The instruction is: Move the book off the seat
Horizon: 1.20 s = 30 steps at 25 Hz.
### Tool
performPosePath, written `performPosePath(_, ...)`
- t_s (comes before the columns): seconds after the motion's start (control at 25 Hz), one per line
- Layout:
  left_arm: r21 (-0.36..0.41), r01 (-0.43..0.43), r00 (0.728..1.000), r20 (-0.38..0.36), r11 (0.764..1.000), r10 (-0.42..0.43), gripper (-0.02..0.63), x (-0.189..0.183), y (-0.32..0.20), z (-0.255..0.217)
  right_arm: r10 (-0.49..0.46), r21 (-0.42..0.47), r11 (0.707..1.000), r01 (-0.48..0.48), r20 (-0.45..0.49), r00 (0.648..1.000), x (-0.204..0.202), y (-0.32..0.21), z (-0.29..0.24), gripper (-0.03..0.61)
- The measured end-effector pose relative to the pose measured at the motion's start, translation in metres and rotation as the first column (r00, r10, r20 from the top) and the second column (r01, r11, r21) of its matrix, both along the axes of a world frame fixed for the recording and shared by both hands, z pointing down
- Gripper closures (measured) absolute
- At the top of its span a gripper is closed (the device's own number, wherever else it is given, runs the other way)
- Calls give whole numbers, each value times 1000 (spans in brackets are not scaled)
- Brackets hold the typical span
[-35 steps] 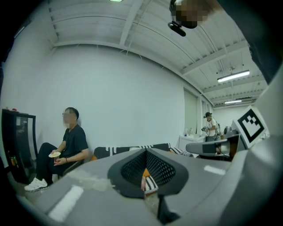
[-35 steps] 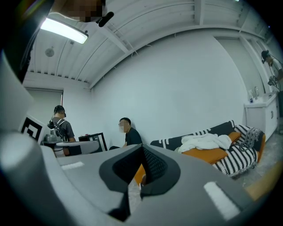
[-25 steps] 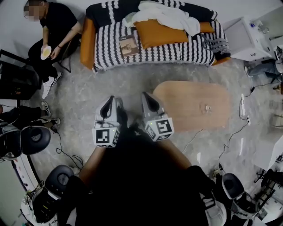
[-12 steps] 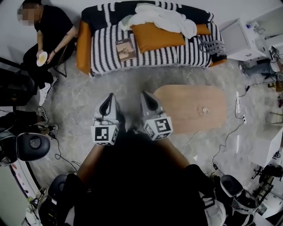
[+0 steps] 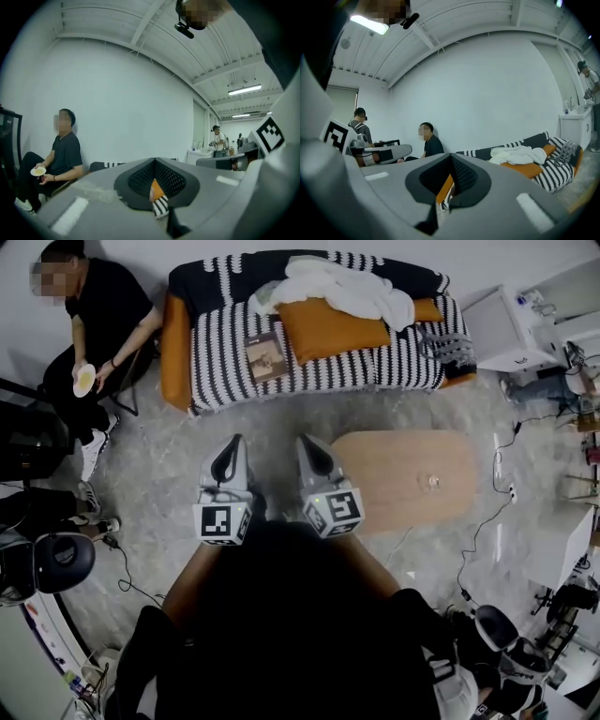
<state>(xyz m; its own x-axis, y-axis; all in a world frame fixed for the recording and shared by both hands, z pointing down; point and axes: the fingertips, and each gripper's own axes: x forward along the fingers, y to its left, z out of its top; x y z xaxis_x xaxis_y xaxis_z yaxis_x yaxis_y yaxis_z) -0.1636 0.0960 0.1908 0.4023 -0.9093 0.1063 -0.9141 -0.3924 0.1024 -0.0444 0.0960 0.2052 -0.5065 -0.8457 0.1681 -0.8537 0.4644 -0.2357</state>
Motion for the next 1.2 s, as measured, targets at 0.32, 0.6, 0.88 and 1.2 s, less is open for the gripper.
performPosePath(0.32, 1, -11, 1000, -17, 1000, 11, 607, -26, -32, -1, 20, 4, 1000, -20, -19, 1000, -24, -31, -4, 571)
performPosePath(0.6, -6, -23, 999, -24, 1000, 23, 607, -54, -59, 4, 44, 5, 999, -44, -22, 999, -49, -59, -4, 571)
performPosePath(0.88, -10, -59, 997, -41, 998, 58, 607, -80, -83, 2, 77, 6, 997, -77, -43, 996, -75, -83, -5, 571)
performPosePath(1.2, -17, -91, 995, -46, 996, 90, 607, -98, -100, 11, 112, -2, 994, -112, -64, 992, -89, -97, 4, 571)
